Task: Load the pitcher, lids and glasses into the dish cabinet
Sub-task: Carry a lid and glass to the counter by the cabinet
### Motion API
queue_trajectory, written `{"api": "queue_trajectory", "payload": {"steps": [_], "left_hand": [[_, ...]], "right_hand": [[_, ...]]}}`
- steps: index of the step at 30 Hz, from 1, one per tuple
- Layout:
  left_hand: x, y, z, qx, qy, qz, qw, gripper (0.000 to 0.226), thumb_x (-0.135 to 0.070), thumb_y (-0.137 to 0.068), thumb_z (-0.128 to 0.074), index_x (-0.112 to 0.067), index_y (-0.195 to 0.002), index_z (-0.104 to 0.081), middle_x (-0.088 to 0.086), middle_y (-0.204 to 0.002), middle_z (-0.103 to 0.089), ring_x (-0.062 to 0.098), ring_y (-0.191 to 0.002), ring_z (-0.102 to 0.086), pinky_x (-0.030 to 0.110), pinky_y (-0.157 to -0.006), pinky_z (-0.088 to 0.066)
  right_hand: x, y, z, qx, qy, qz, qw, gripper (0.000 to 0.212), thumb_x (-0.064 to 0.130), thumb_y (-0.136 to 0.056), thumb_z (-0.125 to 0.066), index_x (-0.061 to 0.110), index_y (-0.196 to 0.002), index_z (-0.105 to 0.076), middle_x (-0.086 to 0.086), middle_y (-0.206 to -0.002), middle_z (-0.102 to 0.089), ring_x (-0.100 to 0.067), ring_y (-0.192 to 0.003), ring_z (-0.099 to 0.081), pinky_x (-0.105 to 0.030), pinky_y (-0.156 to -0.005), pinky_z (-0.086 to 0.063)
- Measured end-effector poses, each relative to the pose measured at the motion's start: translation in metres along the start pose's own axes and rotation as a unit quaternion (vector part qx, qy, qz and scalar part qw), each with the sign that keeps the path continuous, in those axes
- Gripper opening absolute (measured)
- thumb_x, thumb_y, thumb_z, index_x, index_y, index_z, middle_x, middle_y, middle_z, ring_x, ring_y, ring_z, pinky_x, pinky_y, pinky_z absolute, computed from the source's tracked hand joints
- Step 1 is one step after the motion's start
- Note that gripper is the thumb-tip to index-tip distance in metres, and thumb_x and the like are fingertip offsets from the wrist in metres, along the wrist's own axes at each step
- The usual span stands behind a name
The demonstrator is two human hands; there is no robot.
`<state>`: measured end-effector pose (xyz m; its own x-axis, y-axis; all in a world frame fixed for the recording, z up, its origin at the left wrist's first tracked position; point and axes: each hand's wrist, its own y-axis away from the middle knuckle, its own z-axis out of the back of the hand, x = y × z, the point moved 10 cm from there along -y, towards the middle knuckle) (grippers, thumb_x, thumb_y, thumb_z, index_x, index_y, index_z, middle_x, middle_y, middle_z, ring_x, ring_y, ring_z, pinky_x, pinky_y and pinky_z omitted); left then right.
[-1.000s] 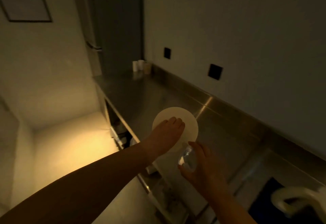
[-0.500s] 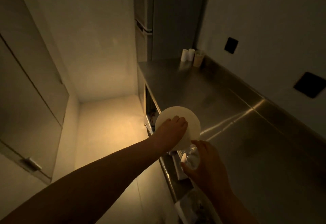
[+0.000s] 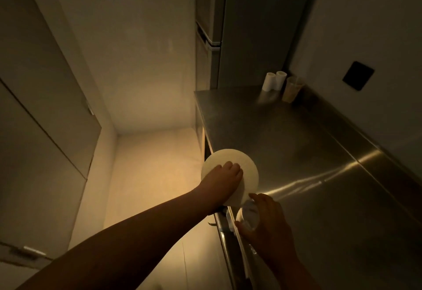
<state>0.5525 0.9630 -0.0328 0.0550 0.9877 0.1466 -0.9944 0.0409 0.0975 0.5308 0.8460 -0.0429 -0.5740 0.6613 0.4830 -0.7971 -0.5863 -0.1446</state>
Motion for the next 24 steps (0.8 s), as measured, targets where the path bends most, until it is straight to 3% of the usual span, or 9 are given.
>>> {"api": "queue_trajectory", "payload": {"steps": [8,16,24], "left_hand": [[0.080,-0.069,-0.015,0.000,-0.015,-0.039,0.999,0.080,-0.020,-0.075,-0.075,-0.008,-0.141,-0.031,0.013,-0.138,-0.039,0.029,-0.121,-0.041,0.043,-0.096,-0.043],[0.171,-0.149,-0.044,0.007,0.002,-0.112,0.994,0.073,-0.020,-0.078,-0.073,-0.007,-0.139,-0.034,0.012,-0.136,-0.042,0.028,-0.118,-0.043,0.041,-0.096,-0.044],[0.222,-0.225,-0.055,0.014,-0.022,-0.190,0.981,0.073,-0.018,-0.075,-0.076,-0.006,-0.136,-0.038,0.013,-0.133,-0.045,0.029,-0.116,-0.045,0.041,-0.095,-0.045]], "right_hand": [[0.000,-0.104,-0.029,-0.014,-0.012,-0.031,0.999,0.071,0.047,-0.072,-0.072,0.022,-0.131,-0.043,0.006,-0.132,-0.042,-0.009,-0.118,-0.034,-0.015,-0.080,-0.037],[-0.002,-0.218,-0.066,-0.051,-0.015,-0.120,0.991,0.069,0.045,-0.072,-0.074,0.027,-0.130,-0.042,0.007,-0.133,-0.042,-0.009,-0.119,-0.036,-0.025,-0.086,-0.048],[-0.021,-0.299,-0.085,-0.095,-0.002,-0.198,0.976,0.072,0.049,-0.071,-0.073,0.028,-0.132,-0.040,0.006,-0.135,-0.040,-0.010,-0.122,-0.033,-0.028,-0.090,-0.048]]}}
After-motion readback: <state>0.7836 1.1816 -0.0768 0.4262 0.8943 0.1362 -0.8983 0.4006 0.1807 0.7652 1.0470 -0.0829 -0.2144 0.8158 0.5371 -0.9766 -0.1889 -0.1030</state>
